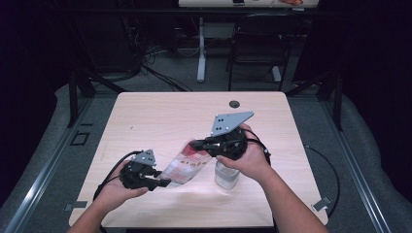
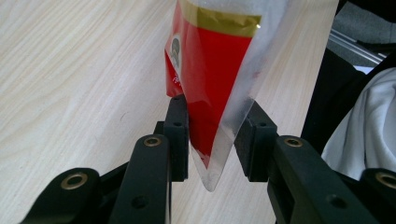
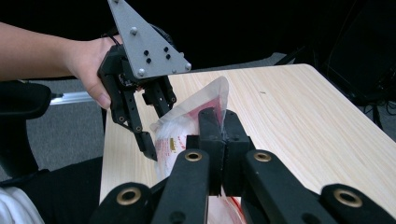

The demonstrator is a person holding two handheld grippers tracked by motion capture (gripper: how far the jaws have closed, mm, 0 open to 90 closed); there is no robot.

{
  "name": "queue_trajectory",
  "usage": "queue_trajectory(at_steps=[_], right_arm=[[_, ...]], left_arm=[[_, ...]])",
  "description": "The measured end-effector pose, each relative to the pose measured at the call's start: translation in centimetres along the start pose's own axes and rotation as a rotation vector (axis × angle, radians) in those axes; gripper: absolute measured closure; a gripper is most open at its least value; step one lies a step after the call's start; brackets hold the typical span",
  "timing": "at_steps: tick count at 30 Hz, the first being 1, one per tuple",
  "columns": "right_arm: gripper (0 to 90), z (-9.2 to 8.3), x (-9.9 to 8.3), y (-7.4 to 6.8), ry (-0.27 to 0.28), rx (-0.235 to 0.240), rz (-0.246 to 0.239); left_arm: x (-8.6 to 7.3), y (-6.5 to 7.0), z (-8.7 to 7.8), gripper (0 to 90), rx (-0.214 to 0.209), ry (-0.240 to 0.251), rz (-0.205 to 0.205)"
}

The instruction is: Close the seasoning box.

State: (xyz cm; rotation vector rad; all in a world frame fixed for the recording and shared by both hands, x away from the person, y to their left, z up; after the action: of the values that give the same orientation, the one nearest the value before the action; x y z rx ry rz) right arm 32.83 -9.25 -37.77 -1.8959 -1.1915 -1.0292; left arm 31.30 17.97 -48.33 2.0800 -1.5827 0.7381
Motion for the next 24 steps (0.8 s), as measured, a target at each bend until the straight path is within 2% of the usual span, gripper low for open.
queue_trajectory(at_steps=[7, 15, 24], right_arm=[[89.8, -0.2, -0.7, 0.4, 0.026, 0.011, 0.026], [89.8, -0.9, -1.9, 0.7, 0.077, 0.018, 0.056], [89.8, -1.4, -3.6, 1.1, 0.110, 0.003, 0.090]], left_arm=[[0.5, 0.0, -0.5, 69.2, -0.005, -0.039, 0.001], [1.6, -0.1, -1.2, 69.4, -0.005, -0.109, 0.032], [2.3, -0.2, -1.7, 70.3, -0.013, -0.166, 0.046]])
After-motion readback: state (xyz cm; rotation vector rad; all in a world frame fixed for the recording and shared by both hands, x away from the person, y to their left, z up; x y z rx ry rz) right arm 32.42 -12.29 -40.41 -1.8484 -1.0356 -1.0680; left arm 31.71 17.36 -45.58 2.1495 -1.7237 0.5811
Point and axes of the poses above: each handheld gripper's, and its own axes: z roughly forward along the jaws, x roughly out of its top, y roughly to its right, the point moved 1 cm from there along z, roughly forward along the jaws, and after that the axes turned 12 degrees about z, right-handed, at the moved point
